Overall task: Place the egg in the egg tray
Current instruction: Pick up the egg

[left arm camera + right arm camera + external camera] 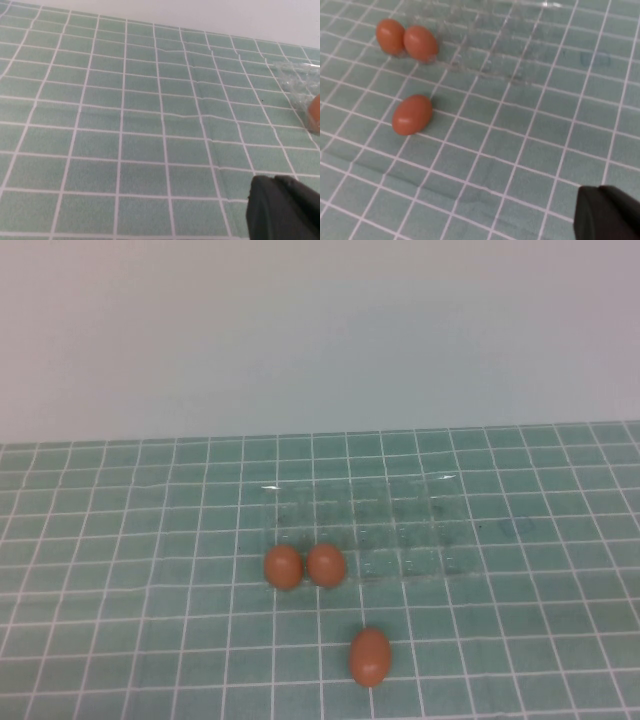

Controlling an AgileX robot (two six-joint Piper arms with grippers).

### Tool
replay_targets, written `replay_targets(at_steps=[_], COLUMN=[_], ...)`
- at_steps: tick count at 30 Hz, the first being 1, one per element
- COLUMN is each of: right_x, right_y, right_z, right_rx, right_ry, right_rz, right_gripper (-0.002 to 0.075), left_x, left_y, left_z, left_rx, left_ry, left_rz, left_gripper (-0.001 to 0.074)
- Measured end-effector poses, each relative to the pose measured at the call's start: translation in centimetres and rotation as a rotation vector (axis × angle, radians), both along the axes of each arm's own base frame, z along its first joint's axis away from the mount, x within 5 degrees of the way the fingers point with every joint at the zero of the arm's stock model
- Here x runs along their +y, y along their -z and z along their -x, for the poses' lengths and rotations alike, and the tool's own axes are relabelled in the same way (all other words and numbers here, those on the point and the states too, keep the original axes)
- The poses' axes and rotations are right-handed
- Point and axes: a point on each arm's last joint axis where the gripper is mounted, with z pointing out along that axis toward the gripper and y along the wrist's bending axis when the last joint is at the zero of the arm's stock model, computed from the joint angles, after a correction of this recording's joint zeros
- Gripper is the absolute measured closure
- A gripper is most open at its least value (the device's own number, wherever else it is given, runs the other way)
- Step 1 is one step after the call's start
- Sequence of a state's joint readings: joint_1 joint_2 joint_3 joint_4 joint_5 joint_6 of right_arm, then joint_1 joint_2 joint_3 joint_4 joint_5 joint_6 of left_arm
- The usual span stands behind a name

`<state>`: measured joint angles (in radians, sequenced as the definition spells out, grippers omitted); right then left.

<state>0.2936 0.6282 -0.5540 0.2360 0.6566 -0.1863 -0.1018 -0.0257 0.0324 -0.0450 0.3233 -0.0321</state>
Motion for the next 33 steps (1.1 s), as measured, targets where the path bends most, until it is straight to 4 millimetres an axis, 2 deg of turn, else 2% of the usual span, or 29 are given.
replay_targets(at_steps=[4, 8, 17, 33], right_x=[0.0, -0.2, -0.9, -1.0], right_y=[2.3, 3.2, 2.1, 1.1], right_z=[-0.1, 0.7, 2.9, 2.5], right_rx=[0.001, -0.047, -0.229, -0.361], right_ry=[0.029, 0.064, -0.01, 0.023], right_rz=[-0.027, -0.097, -0.054, -0.091], right_gripper=[0.0727, 0.0727, 0.0727, 0.0727], left_x=[0.0, 0.0, 0.0, 0.0], left_y=[0.0, 0.0, 0.0, 0.0], left_z=[0.0, 0.0, 0.0, 0.0], left_rx=[0.0, 0.0, 0.0, 0.0], left_ry=[0.0, 0.0, 0.0, 0.0], left_rz=[0.0, 0.0, 0.0, 0.0], left_gripper=[0.0736, 0.0736, 0.0736, 0.0736])
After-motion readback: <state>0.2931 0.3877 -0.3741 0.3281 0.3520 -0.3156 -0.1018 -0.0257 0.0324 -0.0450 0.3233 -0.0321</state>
